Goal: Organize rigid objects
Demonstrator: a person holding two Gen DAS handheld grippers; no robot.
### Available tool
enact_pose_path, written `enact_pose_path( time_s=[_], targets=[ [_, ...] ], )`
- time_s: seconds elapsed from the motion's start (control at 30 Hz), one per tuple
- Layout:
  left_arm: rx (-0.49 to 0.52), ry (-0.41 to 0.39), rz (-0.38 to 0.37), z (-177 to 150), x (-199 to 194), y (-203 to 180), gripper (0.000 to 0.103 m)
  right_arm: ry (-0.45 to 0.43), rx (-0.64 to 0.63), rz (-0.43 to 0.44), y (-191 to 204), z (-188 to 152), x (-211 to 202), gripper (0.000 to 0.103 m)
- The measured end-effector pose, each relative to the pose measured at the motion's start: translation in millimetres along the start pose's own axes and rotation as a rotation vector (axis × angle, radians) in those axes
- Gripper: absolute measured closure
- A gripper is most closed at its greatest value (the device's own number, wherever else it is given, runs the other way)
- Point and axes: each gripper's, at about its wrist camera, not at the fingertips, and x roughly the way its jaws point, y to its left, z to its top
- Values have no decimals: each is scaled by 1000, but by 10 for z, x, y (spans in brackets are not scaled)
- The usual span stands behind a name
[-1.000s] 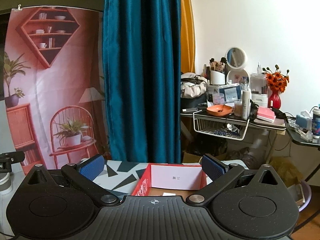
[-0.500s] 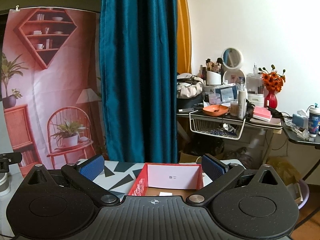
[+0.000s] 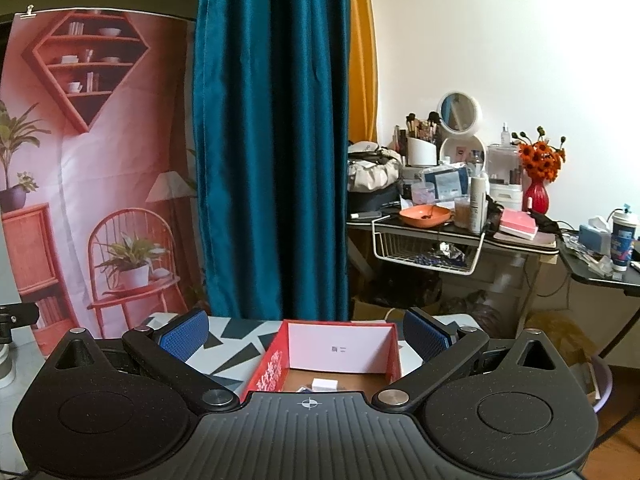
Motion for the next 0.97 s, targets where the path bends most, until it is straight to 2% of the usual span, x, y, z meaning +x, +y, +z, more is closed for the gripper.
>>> enact_pose_path(
  time_s=[0.97],
  targets=[
    [-18, 1, -11, -6, 4, 15, 0, 9, 1, -4, -52, -50, 5, 0]
  ],
)
